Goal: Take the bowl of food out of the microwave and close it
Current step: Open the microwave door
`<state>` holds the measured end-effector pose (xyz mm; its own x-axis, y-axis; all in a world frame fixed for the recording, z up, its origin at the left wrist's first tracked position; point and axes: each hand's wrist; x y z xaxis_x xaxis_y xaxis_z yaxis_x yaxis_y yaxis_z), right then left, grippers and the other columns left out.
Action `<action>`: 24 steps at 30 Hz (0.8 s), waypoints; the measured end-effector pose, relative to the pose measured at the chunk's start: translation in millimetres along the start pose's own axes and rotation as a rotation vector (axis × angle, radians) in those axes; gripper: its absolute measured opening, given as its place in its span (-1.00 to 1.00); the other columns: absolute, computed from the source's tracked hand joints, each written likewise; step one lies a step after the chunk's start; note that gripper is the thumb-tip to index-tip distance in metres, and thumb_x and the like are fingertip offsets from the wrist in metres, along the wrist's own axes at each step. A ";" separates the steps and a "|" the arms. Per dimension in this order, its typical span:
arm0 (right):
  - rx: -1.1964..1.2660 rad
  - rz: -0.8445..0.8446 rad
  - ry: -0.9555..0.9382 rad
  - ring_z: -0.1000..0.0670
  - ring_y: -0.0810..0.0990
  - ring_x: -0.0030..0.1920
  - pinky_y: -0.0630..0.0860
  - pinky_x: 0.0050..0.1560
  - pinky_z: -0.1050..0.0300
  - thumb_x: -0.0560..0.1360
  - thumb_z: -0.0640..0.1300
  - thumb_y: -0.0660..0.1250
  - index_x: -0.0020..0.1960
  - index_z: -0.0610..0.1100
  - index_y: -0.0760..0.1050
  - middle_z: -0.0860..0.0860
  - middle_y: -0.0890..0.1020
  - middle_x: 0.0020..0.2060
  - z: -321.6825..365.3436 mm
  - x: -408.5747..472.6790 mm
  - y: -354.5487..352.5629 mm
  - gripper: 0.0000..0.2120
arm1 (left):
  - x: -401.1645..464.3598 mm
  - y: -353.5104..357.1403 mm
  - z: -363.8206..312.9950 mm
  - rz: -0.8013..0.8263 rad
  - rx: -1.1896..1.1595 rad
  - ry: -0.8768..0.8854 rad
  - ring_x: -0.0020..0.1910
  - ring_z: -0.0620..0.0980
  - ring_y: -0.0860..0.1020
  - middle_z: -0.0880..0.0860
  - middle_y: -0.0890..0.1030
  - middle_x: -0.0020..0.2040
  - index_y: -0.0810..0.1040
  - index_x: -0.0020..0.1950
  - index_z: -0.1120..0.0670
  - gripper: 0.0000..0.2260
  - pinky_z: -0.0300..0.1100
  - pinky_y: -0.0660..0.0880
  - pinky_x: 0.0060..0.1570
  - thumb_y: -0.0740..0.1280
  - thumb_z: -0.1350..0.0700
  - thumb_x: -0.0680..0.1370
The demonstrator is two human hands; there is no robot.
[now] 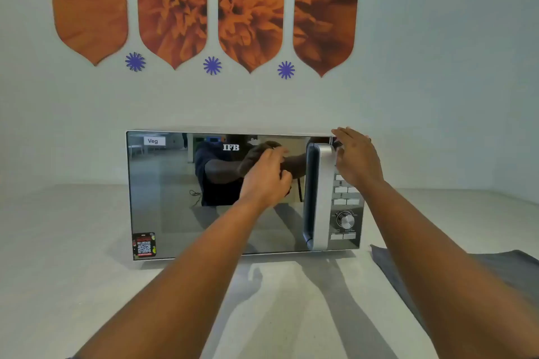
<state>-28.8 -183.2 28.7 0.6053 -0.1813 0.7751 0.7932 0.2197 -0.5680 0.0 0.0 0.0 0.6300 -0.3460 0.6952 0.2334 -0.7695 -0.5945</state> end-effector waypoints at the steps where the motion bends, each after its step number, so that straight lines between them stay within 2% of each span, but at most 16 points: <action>1: -0.005 -0.005 0.009 -0.10 0.22 0.45 0.06 0.48 -0.05 0.52 -0.29 0.15 0.38 -0.16 0.29 -0.13 0.35 0.42 -3.5 1.1 -0.6 -0.57 | 2.8 6.7 -3.6 0.045 -0.060 -0.034 0.17 0.06 0.51 0.13 0.44 0.32 0.28 0.41 0.08 -0.55 -0.10 0.48 0.11 0.22 0.16 0.52; 4: -0.030 0.026 0.001 -0.13 0.25 0.43 0.17 0.45 -0.07 0.51 -0.24 0.22 0.39 -0.16 0.27 -0.14 0.35 0.42 -11.6 1.7 -0.6 -0.54 | 6.7 26.2 -15.7 0.147 -0.230 -0.116 0.24 0.11 0.47 0.17 0.42 0.34 0.26 0.42 0.11 -0.55 0.01 0.47 0.23 0.24 0.18 0.54; 7: -0.046 0.073 0.004 -0.14 0.22 0.45 0.23 0.43 -0.11 0.50 -0.18 0.27 0.42 -0.14 0.20 -0.13 0.30 0.44 -20.0 2.3 2.9 -0.48 | 11.1 44.3 -22.5 0.205 -0.405 -0.239 0.28 0.10 0.45 0.16 0.43 0.34 0.24 0.43 0.10 -0.55 -0.08 0.42 0.21 0.24 0.17 0.56; 11: -0.053 0.095 -0.007 -0.12 0.19 0.46 0.24 0.42 -0.11 0.48 -0.14 0.30 0.44 -0.13 0.15 -0.13 0.28 0.45 -24.9 2.4 6.7 -0.41 | 12.9 65.8 -26.5 0.255 -0.491 -0.335 0.28 0.10 0.45 0.14 0.46 0.34 0.25 0.42 0.09 -0.58 0.00 0.41 0.25 0.23 0.11 0.57; 21: -0.035 0.046 -0.010 -0.14 0.31 0.38 0.33 0.34 -0.06 0.42 -0.20 0.39 0.38 -0.10 0.26 -0.13 0.40 0.36 -28.7 6.4 6.2 -0.42 | 13.5 97.8 -28.1 0.082 -0.469 -0.380 0.16 0.11 0.53 0.17 0.55 0.23 0.42 0.27 0.17 -0.66 -0.08 0.50 0.11 0.27 0.05 0.55; 24: -0.074 0.048 -0.020 -0.12 0.27 0.41 0.33 0.35 -0.06 0.39 -0.23 0.41 0.40 -0.12 0.23 -0.12 0.37 0.38 -26.2 5.0 8.6 -0.36 | 15.5 102.0 -29.7 0.056 -0.441 -0.405 0.15 0.12 0.54 0.17 0.56 0.21 0.44 0.23 0.18 -0.65 -0.09 0.51 0.09 0.31 0.03 0.53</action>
<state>-17.2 -207.4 20.5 0.6415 -0.1526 0.7518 0.7668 0.1564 -0.6226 11.6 -99.8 -37.8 0.8846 -0.2272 0.4074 -0.0832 -0.9363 -0.3413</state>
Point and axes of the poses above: each hand's wrist, its own x-axis towards the middle knuckle, its own y-axis out of the palm, z = x × y
